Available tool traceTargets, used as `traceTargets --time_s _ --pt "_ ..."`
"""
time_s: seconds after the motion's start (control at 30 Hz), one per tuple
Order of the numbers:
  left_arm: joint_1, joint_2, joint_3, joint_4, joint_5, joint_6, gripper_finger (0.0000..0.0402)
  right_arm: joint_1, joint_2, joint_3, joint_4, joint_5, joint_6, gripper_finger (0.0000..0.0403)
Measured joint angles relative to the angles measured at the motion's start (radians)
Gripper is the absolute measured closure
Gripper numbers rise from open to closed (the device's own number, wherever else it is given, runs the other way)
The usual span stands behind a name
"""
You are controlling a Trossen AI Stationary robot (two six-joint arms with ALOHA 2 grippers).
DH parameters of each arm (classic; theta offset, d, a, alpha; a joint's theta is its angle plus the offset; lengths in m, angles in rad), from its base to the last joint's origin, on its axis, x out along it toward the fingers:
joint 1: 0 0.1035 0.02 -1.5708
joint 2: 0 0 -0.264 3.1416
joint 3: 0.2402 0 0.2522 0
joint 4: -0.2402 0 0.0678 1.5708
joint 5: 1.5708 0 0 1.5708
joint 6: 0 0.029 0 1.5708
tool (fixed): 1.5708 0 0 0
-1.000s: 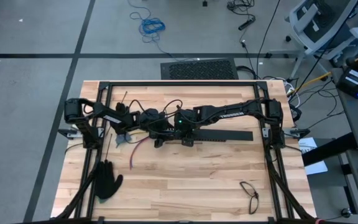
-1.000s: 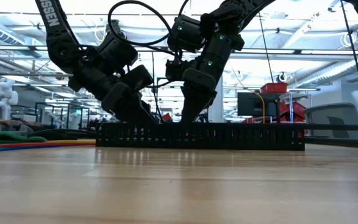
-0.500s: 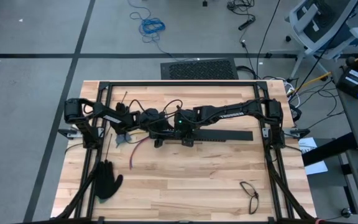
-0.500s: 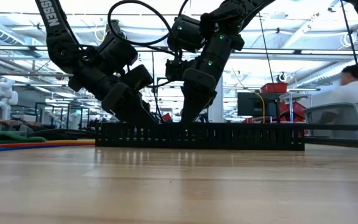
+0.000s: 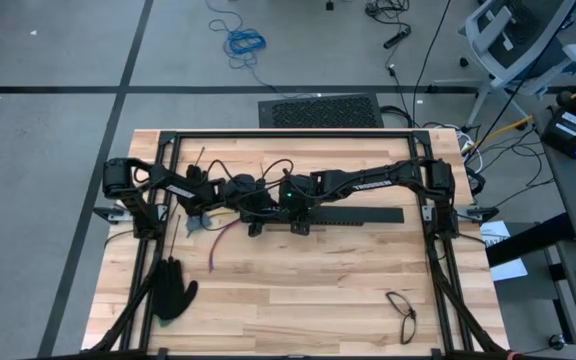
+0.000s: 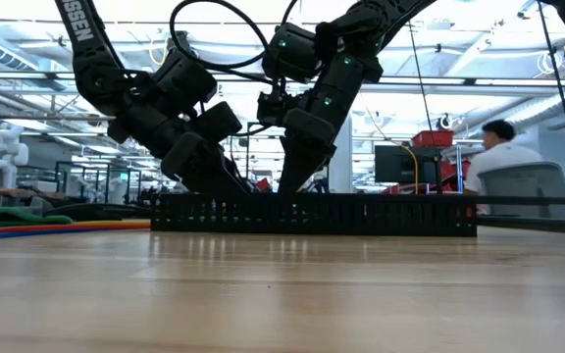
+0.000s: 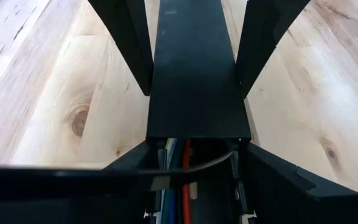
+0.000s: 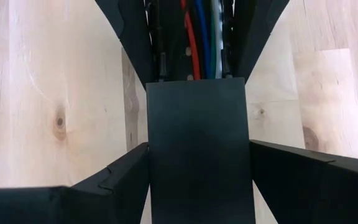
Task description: Ziptie cables
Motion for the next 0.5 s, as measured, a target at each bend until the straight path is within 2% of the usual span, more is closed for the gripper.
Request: traceTargets --time_s 0.37,0.5 --pt "0.000 0.000 0.002 -0.004 0.001 -0.002 0.0176 0.000 0.000 0.000 -0.006 -0.001 0.000 0.0156" --pt "0.002 0.000 0.013 -0.019 -0.013 -0.116 0.0169 -0.001 0.000 0.000 -0.012 -0.008 -0.003 0.0156"
